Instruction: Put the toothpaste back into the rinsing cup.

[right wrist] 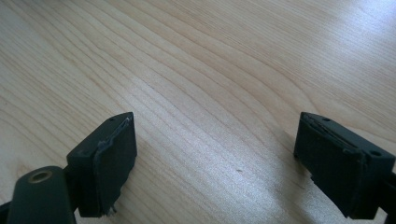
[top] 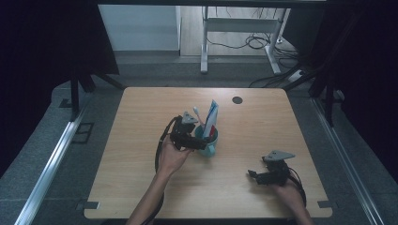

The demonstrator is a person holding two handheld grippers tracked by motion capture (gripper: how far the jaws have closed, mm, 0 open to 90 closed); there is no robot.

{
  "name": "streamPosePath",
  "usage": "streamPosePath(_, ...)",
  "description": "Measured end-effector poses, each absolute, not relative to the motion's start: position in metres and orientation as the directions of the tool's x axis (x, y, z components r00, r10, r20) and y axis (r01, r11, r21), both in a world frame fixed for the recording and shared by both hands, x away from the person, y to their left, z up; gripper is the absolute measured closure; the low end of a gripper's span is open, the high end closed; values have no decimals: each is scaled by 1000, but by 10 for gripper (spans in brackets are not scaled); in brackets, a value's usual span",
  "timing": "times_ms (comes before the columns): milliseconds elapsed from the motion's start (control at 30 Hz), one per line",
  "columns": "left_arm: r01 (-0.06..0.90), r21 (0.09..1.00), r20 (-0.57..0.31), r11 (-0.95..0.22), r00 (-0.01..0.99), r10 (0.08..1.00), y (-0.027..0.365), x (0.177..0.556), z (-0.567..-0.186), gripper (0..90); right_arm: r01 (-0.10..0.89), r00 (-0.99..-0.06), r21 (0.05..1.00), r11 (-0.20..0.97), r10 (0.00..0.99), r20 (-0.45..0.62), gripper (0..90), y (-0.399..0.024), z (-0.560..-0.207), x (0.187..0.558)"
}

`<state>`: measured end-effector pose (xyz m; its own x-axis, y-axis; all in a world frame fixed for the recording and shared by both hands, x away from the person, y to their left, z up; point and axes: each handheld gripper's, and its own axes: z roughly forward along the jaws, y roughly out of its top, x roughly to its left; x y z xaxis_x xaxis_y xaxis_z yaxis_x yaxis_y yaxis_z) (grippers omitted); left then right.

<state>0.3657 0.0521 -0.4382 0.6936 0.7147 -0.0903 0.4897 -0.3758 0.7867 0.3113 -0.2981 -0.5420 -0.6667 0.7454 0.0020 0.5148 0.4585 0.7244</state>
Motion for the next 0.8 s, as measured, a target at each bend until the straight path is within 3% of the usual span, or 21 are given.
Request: streamPosePath(800, 449, 805, -38, -389, 692, 721, 72, 349, -435, 16, 515, -668, 723, 460, 744, 2, 132, -298, -542, 311)
